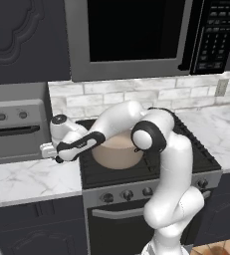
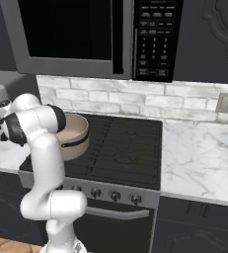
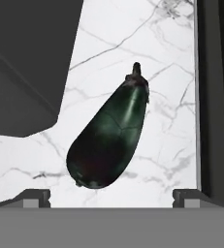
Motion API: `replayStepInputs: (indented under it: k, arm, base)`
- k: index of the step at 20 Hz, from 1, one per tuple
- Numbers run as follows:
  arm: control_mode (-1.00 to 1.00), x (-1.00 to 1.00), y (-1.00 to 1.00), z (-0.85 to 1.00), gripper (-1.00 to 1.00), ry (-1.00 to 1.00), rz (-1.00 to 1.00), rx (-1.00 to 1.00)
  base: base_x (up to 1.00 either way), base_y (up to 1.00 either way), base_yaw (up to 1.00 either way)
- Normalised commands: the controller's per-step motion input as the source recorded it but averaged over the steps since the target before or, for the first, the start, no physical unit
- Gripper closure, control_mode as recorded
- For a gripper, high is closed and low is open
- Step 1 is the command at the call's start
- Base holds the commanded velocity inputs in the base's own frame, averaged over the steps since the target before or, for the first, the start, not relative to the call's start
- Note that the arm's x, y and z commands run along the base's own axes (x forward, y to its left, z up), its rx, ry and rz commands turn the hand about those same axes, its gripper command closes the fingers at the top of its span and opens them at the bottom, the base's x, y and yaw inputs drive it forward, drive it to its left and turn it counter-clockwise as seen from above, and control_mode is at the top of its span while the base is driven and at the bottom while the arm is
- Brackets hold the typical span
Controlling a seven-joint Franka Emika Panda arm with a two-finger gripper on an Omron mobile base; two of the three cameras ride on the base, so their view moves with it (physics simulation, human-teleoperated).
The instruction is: Turn on the burner for the pot on the stove. Wait thirty seconds for the pot to heat up. Then add the eggplant to the pot.
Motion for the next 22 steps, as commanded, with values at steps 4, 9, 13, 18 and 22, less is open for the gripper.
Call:
replayStepInputs:
  k: [4,9,13,18,22]
  arm:
    - [-1.00,0.16,0.06,-0.12,-1.00,0.00,-0.01,0.00]
    - [-1.00,0.15,0.06,-0.14,-1.00,0.00,-0.01,0.00]
    - [-1.00,0.14,0.07,-0.14,-1.00,0.00,-0.01,0.00]
    - [-1.00,0.12,0.05,-0.14,-1.00,0.00,-0.01,0.00]
    - [-1.00,0.09,0.04,-0.13,-1.00,0.00,0.00,0.00]
  base:
    - [0.00,0.00,0.00]
    - [0.00,0.00,0.00]
    - [0.00,0.00,0.00]
    - [0.00,0.00,0.00]
    - [0.00,0.00,0.00]
